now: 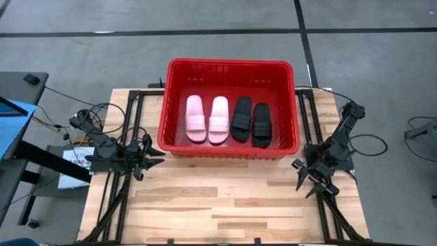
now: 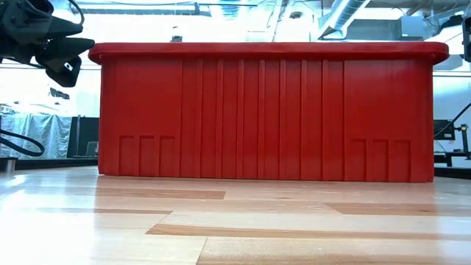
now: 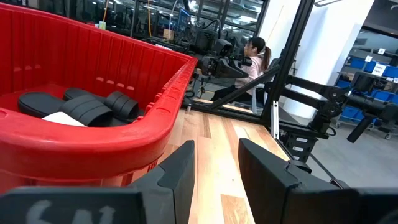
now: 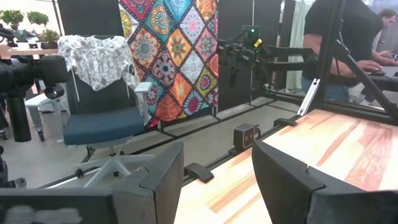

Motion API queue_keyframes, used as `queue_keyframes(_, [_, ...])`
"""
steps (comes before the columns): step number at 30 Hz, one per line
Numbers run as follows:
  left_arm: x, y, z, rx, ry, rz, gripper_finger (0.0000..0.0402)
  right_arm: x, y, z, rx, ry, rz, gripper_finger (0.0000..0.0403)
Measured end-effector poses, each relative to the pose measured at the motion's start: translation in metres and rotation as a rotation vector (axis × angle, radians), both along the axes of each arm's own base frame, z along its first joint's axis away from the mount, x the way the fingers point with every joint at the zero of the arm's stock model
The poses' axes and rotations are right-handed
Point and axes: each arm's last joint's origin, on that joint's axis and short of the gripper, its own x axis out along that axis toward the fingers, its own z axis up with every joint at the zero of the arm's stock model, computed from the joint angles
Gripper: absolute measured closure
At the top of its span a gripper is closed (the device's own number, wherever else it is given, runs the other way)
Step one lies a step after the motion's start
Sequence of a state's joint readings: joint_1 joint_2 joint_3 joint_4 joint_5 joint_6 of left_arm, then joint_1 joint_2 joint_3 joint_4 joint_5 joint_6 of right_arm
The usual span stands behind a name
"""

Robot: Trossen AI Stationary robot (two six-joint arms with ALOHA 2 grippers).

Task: Pick and place slides into bin
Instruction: Return to Home Position

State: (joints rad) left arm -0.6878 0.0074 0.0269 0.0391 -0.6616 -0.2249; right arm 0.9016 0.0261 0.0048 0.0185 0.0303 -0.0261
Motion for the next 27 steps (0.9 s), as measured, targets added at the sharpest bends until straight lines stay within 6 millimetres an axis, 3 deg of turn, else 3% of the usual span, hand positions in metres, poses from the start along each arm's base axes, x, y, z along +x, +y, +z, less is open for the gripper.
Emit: queue_keyframes(27, [0.0000,0.0000,0.0000,0.005,0.000,0.000,0.0287,0.0000,0.0000,0.0000,0.000,0.000,0.000,0.0218])
